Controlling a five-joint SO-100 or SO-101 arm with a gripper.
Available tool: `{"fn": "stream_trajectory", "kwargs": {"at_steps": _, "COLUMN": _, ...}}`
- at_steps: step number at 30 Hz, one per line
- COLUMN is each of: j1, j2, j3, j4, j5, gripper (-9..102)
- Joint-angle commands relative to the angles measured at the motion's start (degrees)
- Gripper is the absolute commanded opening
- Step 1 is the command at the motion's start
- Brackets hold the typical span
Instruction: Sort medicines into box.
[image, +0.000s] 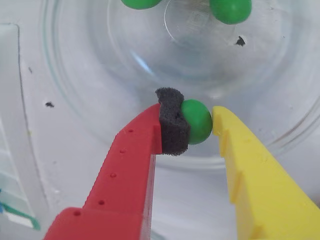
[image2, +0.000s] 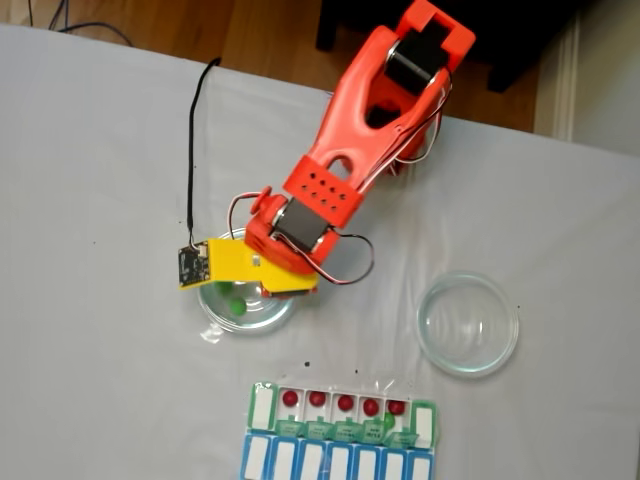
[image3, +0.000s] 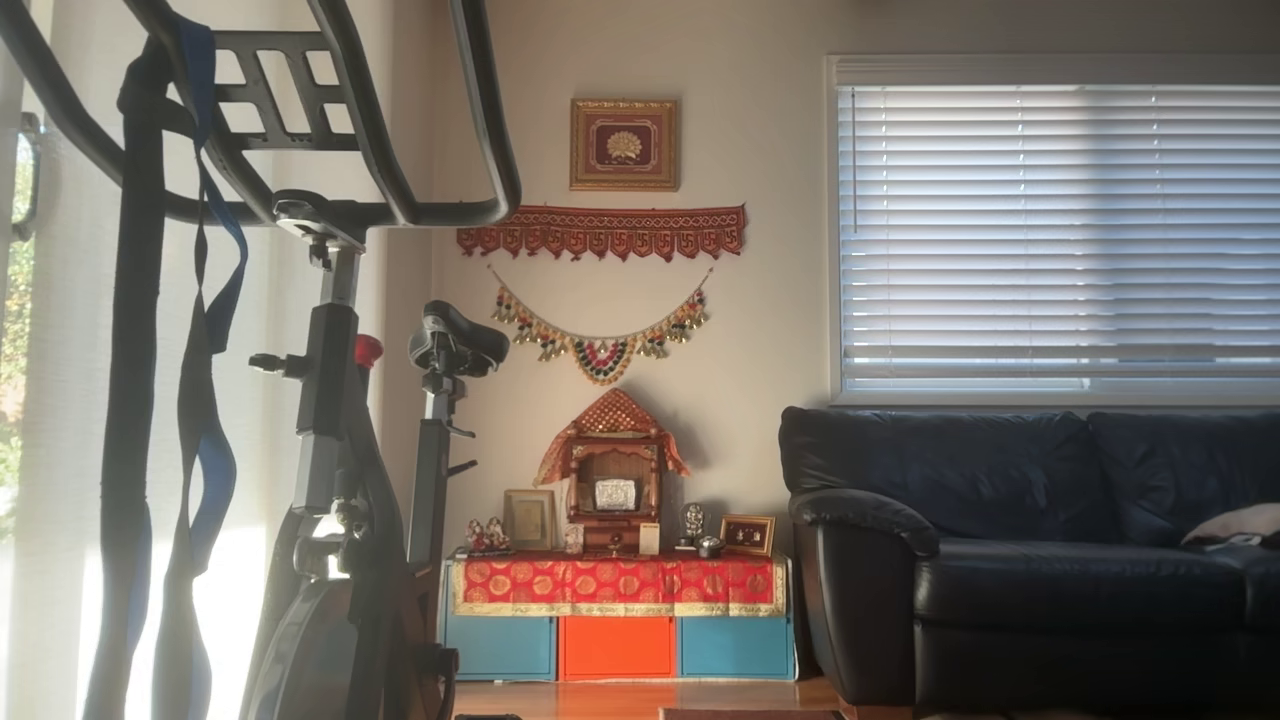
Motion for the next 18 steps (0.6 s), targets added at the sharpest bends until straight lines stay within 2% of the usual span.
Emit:
{"fn": "stream_trajectory", "kwargs": {"at_steps": 1, "j1": -2.90, "j2": 4.66, "j3": -16.08, "j4": 5.89, "j5": 3.69, "gripper": 2}}
{"fn": "stream_trajectory", "kwargs": {"at_steps": 5, "j1": -7.47, "j2": -3.34, "j3": -31.20, "j4": 11.69, "j5": 10.20, "gripper": 2}}
{"fn": "stream_trajectory", "kwargs": {"at_steps": 8, "j1": -11.51, "j2": -8.53, "j3": -36.91, "j4": 13.71, "j5": 14.06, "gripper": 2}}
{"fn": "stream_trajectory", "kwargs": {"at_steps": 13, "j1": -19.95, "j2": -15.64, "j3": -39.73, "j4": 12.83, "j5": 20.30, "gripper": 2}}
{"fn": "stream_trajectory", "kwargs": {"at_steps": 18, "j1": -24.26, "j2": -25.49, "j3": -45.35, "j4": 12.39, "j5": 23.55, "gripper": 2}}
